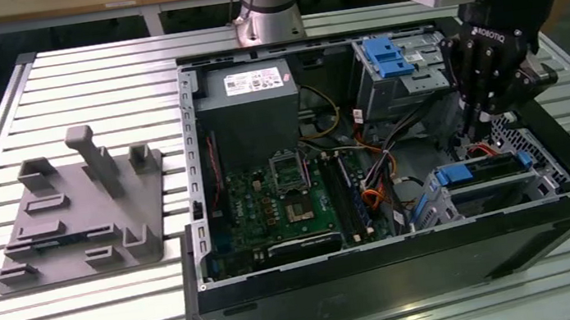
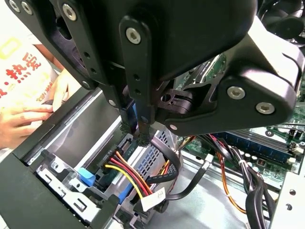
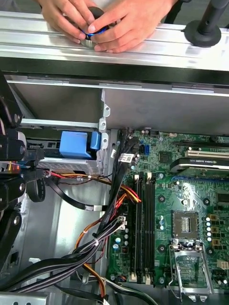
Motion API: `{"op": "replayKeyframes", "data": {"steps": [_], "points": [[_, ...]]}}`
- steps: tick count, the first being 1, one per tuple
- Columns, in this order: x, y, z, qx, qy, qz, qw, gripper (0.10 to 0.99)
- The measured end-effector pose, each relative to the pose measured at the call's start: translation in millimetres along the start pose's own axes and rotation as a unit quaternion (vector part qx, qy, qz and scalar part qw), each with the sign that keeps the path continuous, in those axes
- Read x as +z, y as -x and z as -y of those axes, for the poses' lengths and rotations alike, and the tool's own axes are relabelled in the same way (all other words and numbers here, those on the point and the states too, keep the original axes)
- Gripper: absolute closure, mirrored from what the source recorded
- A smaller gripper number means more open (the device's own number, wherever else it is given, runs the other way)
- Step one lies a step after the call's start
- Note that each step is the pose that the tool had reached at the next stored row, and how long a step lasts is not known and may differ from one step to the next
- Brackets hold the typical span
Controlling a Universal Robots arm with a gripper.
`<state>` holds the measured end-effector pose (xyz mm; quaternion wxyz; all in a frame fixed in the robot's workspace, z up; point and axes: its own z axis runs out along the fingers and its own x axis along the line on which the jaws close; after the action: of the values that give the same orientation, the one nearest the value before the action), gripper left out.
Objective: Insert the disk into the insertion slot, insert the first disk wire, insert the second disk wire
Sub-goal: 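Insert the second disk wire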
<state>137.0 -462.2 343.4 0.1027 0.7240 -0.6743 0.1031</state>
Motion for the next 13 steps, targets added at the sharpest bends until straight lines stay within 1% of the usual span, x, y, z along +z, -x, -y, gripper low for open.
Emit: {"op": "replayKeyframes", "data": {"steps": [3,5,8,13], "points": [[0.0,-0.1,0.0,0.002,0.0,-0.0002,1.0,0.871],[-0.6,-0.3,-0.1,0.003,0.0004,-0.0016,1.0,0.871],[-3.6,-1.2,-0.1,0.004,0.0003,-0.0027,1.0,0.871],[-10.6,-3.3,-0.3,0.005,-0.0017,-0.0032,1.0,0.871]]}}
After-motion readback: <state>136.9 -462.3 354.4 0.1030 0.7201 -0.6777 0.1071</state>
